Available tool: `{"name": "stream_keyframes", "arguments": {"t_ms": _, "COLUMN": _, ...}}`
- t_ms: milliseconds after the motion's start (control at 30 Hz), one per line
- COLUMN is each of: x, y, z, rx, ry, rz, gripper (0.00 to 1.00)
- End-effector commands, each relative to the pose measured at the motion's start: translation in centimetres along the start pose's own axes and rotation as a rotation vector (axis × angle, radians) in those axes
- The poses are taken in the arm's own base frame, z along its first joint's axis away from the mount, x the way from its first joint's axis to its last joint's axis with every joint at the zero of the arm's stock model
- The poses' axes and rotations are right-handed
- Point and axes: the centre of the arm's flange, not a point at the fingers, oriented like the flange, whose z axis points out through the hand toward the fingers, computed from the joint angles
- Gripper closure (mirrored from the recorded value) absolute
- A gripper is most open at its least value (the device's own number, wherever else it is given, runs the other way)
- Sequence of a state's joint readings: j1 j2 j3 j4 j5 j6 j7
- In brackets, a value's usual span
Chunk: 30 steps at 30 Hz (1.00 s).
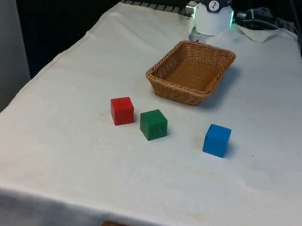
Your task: Pick up the blue cube and place it into the basket.
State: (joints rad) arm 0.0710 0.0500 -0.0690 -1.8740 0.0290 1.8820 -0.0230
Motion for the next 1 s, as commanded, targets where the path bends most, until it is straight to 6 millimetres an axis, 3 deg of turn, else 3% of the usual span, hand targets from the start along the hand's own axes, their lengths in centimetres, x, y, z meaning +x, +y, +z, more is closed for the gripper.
{"name": "stream_keyframes", "arguments": {"t_ms": 0, "x": 0.3, "y": -0.4, "z": 0.1, "rx": -0.004, "ry": 0.006, "rz": 0.006, "gripper": 0.0}}
{"name": "stream_keyframes", "arguments": {"t_ms": 367, "x": 1.8, "y": -2.0, "z": 0.4, "rx": -0.005, "ry": 0.044, "rz": 0.017, "gripper": 0.0}}
{"name": "stream_keyframes", "arguments": {"t_ms": 967, "x": 5.9, "y": -4.6, "z": 2.8, "rx": 0.0, "ry": 0.092, "rz": 0.054, "gripper": 0.0}}
